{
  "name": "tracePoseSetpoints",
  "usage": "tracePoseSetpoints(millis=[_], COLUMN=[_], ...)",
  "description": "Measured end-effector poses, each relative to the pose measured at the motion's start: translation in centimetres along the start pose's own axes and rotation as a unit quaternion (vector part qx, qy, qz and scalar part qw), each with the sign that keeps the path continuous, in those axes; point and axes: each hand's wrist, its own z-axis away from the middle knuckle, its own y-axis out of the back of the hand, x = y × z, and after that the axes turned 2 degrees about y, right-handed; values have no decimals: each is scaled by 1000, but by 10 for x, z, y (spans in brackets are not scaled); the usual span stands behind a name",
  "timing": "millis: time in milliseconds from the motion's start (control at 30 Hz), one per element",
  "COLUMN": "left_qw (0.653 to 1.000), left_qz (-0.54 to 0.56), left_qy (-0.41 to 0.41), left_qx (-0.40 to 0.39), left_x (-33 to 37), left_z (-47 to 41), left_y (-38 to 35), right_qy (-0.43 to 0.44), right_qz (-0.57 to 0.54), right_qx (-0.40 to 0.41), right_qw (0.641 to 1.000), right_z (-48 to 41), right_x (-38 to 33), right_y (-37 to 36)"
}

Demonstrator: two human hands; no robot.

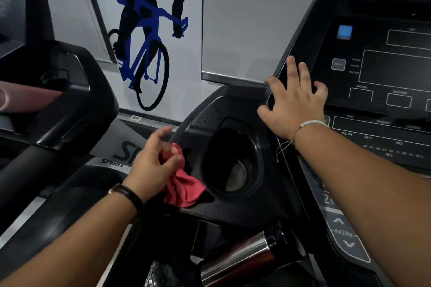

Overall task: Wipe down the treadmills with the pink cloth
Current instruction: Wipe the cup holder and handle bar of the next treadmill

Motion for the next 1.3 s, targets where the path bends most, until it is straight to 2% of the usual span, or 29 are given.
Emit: tracePoseSetpoints(millis=[67,133,167,233,333,500,567,633,733,867,933,1033,1133,1233,1300], left_qw=[989,962,949,941,950,981,986,974,957,945,941,958,973,951,930], left_qz=[-142,-256,-295,-333,-313,-175,-136,-209,-283,-314,-322,-287,-217,-281,-342], left_qy=[15,55,70,48,8,75,98,89,13,-91,-106,-25,79,123,122], left_qx=[47,83,83,46,-15,-39,-26,-2,58,17,-3,-11,-6,-48,-58], left_x=[-1,0,0,2,2,-10,-15,-17,-6,-5,-13,-24,-28,-16,-4], left_z=[4,9,12,25,51,25,4,-14,-22,14,37,36,-1,-34,-39], left_y=[-2,-7,-11,-22,-24,-2,-1,-1,-6,-17,-11,-1,1,-1,-11], right_qy=[1,-1,-2,-2,0,3,2,1,1,3,5,3,1,0,1], right_qz=[0,0,1,3,3,2,2,2,-1,-3,-1,3,0,2,5], right_qx=[0,4,5,4,2,1,0,1,0,2,2,3,1,-1,-1], right_qw=[1000,1000,1000,1000,1000,1000,1000,1000,1000,1000,1000,1000,1000,1000,1000], right_z=[0,0,0,0,0,0,0,0,0,1,0,-1,-1,0,-1], right_x=[-1,-1,-1,-1,0,-1,-1,-1,-1,0,0,1,0,-1,-1], right_y=[0,0,0,1,1,1,1,2,2,1,1,0,0,1,1])
